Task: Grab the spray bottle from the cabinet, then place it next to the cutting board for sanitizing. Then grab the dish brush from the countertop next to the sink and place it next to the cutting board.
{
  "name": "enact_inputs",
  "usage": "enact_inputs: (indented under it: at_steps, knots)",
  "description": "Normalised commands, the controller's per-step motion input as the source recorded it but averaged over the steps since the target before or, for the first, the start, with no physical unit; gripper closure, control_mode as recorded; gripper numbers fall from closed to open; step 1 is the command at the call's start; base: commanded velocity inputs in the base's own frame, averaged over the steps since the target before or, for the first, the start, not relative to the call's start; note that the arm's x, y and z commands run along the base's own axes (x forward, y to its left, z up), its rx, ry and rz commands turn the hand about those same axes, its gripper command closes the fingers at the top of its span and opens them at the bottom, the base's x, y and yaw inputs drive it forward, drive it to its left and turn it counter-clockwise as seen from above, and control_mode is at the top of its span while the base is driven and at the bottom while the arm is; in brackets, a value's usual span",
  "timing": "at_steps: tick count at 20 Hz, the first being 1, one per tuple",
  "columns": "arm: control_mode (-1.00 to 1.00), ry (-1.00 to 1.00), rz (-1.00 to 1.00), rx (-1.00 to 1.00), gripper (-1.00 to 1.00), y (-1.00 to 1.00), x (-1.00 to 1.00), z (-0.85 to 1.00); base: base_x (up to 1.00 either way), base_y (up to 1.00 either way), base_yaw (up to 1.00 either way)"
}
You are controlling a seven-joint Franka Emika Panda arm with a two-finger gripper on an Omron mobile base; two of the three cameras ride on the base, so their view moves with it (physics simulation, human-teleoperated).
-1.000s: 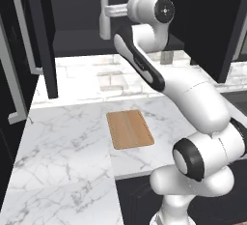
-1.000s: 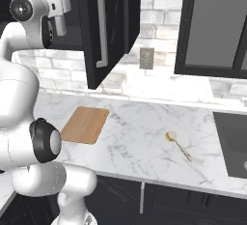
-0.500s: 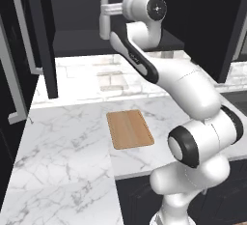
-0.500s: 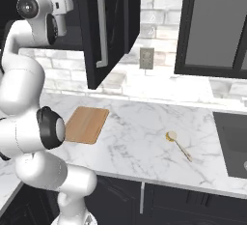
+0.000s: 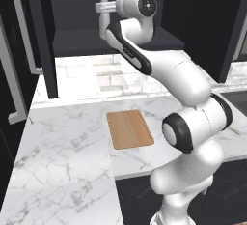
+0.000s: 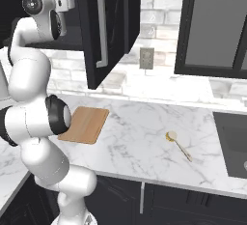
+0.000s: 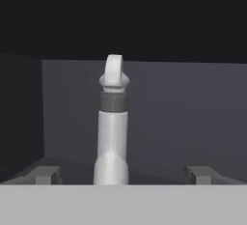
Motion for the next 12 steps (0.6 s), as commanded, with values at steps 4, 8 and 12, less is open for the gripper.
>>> enact_inputs:
  at_steps: [4,8,12]
  knots:
    - [-1.00,0.00,0.00,0.00,-1.00,0.16,0.16,0.00,0.00,0.00,0.00]
    - [-1.00,0.00,0.00,0.00,-1.00,0.09,0.18,0.00,0.00,0.00,0.00]
    - [-1.00,0.00,0.00,0.00,-1.00,0.03,0.14,0.00,0.00,0.00,0.00]
